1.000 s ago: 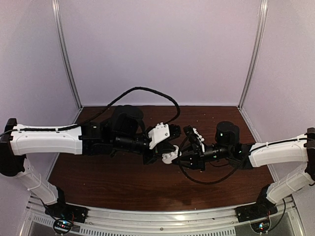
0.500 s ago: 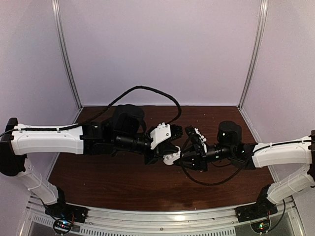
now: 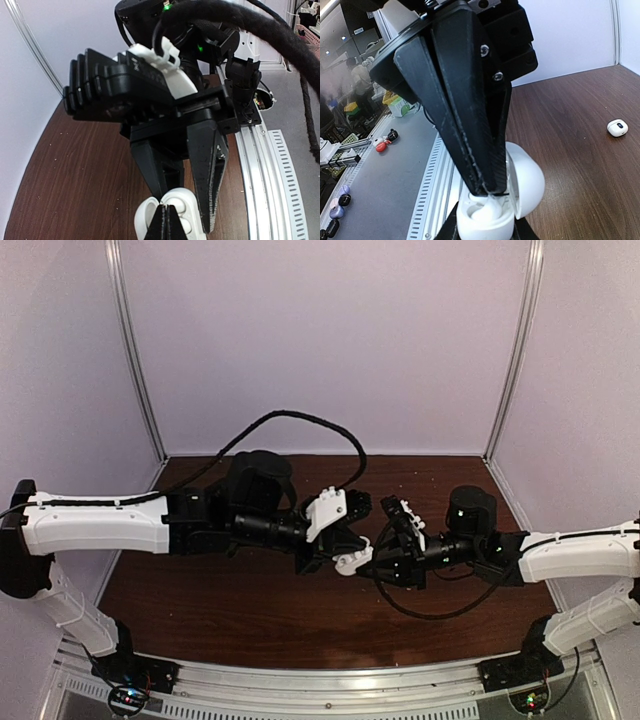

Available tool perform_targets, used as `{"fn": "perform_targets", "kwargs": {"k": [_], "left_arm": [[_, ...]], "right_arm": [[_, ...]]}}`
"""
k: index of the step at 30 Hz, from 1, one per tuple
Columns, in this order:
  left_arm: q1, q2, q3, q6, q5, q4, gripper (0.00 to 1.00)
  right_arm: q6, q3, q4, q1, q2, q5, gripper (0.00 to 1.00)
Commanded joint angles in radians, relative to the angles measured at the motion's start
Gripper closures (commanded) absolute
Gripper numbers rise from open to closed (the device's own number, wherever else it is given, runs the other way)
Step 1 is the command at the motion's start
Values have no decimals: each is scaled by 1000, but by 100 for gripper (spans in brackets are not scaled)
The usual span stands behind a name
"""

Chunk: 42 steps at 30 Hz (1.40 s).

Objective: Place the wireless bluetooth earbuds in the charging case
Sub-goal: Insert the right earbud into the right side groove of the charging case, then close the charging case with the earbuds inside.

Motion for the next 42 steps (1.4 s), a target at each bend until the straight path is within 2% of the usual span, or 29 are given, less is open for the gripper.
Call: {"fn": "perform_targets", "kwargs": {"k": [1,3,6,15,27,30,33,38,42], "left_arm": [[-12,-16,16,-10,6,-49,100],[-12,-22,23,-6,3,-60,100],[-11,-26,30,-3,-3,-74,93],[-7,-57,54,8,-36,-73,83],[47,-134,33,-30,-27,-53,80],[48,-126,32,-25,-13,-57,87],[51,-118,28,-32,-26,-59,88],[170,-161,-48,-142,62,8,77],[227,-163,-93,-176,79,43,77]], "right_arm": [[-11,4,106,-1,-29,47,100],[-9,-1,108,-2,-30,51,100],[-9,0,105,-2,-30,54,100],[-13,-2,88,-1,-17,58,100],[-14,0,86,-1,-3,60,100],[-12,1,88,-1,-3,59,100],[-11,3,90,-1,-8,57,100],[-11,-4,92,-2,-26,49,100],[-3,-8,107,-2,-33,28,100]]}}
